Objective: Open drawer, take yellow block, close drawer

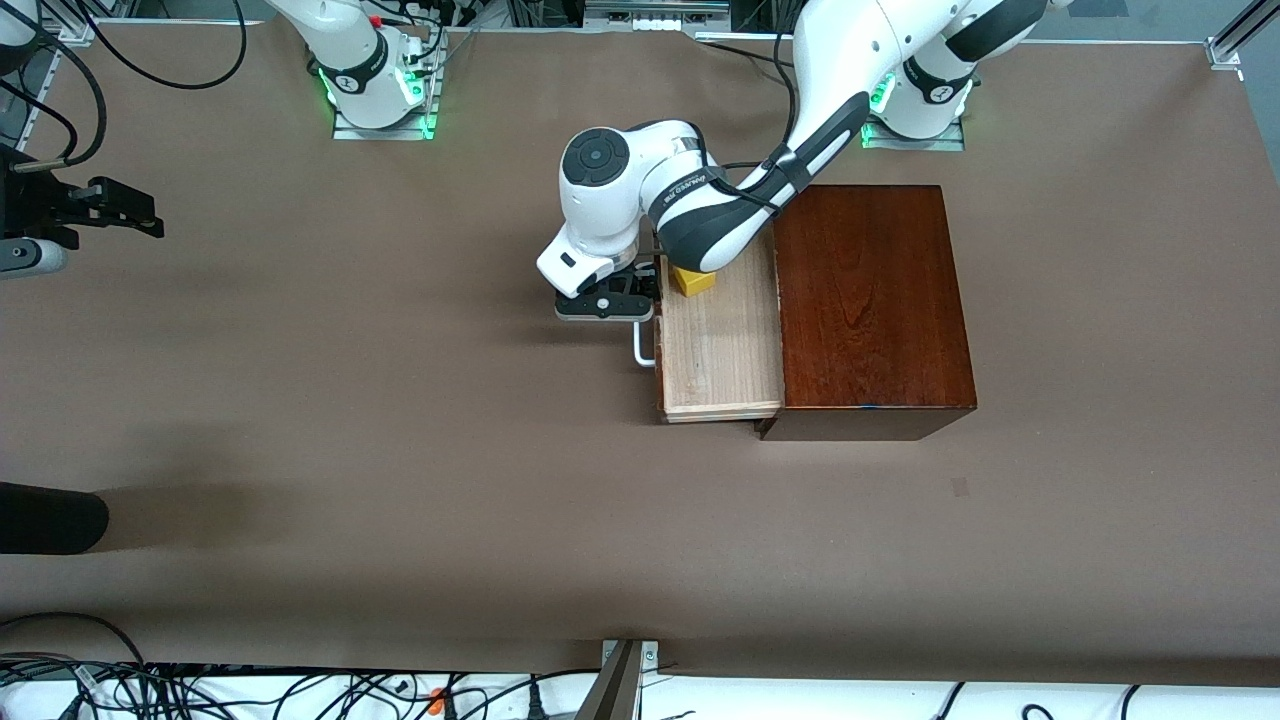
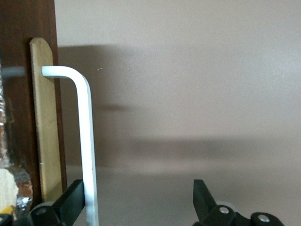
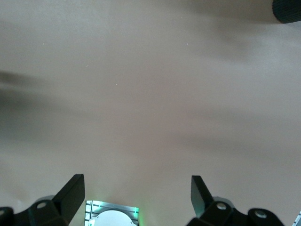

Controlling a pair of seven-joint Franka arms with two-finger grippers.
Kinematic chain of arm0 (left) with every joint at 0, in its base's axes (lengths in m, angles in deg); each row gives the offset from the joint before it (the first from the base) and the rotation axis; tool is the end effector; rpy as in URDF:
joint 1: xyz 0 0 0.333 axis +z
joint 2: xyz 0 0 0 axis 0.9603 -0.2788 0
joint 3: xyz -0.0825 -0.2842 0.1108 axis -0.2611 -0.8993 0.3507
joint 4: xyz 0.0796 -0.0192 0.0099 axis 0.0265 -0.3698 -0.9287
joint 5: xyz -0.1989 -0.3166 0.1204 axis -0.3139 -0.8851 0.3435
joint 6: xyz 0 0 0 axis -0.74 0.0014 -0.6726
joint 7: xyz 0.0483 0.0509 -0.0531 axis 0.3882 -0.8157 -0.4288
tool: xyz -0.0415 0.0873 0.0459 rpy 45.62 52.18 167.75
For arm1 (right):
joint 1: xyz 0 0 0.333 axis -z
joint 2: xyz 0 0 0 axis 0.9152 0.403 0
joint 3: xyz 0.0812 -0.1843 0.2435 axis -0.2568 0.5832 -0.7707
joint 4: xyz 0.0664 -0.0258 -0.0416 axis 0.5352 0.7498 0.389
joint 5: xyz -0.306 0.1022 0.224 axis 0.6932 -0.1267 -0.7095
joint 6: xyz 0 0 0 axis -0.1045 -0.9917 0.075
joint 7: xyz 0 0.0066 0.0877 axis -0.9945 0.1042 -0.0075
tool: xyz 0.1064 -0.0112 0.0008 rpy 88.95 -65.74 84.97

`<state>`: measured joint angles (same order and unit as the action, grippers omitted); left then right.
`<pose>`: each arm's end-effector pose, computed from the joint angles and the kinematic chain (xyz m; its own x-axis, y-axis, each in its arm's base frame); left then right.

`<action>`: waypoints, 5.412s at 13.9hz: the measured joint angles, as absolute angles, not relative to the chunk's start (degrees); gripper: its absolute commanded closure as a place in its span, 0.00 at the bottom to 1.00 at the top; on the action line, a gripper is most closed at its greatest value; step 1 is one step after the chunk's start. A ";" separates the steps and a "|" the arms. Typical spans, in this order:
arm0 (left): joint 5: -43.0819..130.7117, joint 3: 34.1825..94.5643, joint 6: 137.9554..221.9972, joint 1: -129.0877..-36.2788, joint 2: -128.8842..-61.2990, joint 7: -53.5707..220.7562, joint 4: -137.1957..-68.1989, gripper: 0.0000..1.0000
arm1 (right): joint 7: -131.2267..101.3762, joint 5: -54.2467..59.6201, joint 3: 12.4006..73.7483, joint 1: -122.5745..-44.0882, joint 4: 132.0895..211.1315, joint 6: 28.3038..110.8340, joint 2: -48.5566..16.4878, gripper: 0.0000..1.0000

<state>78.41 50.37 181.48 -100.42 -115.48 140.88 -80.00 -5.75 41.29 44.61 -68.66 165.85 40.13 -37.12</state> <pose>0.4805 -0.5615 0.2999 0.9992 0.0307 0.0259 0.0297 -0.9988 0.0390 0.5532 -0.0461 0.5709 0.9716 0.1658 -0.1689 0.1670 -0.9859 -0.0072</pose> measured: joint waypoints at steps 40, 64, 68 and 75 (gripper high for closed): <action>52.27 80.80 148.75 -76.54 -74.36 77.18 -88.58 0.00 | -137.19 29.83 41.35 -119.76 148.86 73.62 -2.86 0.00; 53.47 80.85 148.62 -76.93 -73.72 76.30 -88.75 0.00 | -119.82 34.56 43.10 -116.20 147.83 63.67 -11.47 0.84; 53.47 80.86 148.64 -76.93 -73.72 76.30 -88.75 0.00 | -101.17 34.12 44.19 -108.23 148.17 59.95 -12.97 0.84; 53.47 80.86 148.64 -76.93 -73.73 76.30 -88.77 0.00 | -60.69 33.87 46.23 -93.46 156.81 59.19 -12.49 0.86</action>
